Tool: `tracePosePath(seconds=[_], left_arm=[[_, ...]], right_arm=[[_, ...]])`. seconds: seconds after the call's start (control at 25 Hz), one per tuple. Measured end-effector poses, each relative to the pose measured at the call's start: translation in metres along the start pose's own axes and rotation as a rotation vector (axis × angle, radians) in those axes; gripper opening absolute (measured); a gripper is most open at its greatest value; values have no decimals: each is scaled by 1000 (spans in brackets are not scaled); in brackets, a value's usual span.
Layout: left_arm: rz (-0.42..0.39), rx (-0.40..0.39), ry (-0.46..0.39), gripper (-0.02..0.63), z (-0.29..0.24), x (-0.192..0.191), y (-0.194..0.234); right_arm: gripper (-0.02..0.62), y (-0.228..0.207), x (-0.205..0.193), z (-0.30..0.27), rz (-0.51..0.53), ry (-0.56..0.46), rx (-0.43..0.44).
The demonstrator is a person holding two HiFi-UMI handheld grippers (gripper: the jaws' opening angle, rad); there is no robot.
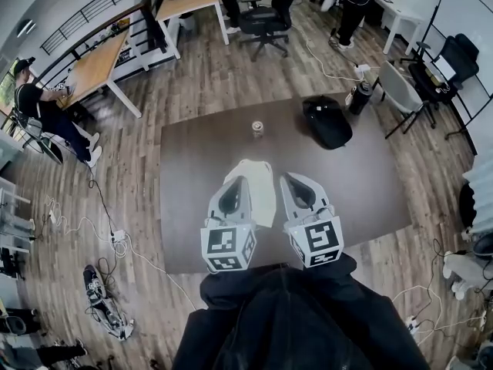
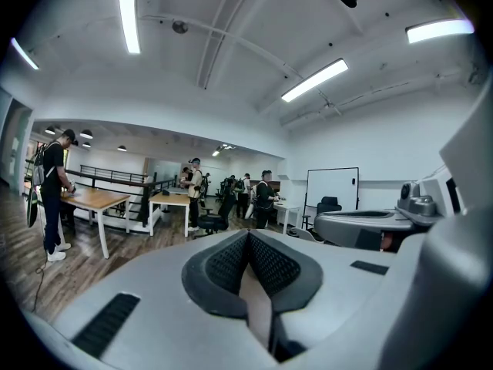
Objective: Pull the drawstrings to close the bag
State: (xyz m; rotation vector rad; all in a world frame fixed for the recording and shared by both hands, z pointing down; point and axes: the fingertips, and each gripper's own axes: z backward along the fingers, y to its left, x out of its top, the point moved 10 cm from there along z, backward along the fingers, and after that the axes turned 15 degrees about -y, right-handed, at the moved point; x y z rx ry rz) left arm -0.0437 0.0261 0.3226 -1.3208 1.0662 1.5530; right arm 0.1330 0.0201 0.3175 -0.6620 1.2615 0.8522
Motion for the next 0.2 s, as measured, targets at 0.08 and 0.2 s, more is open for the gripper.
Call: tracePosePath(seconds=[0.08, 0.2], left_arm=[[-1, -2, 2, 32, -1, 1, -2], [-2, -3, 6, 32, -1, 0, -2]], right_arm=[[21, -1, 1, 1, 0, -1, 1], [21, -2, 1, 0, -2, -1, 4]])
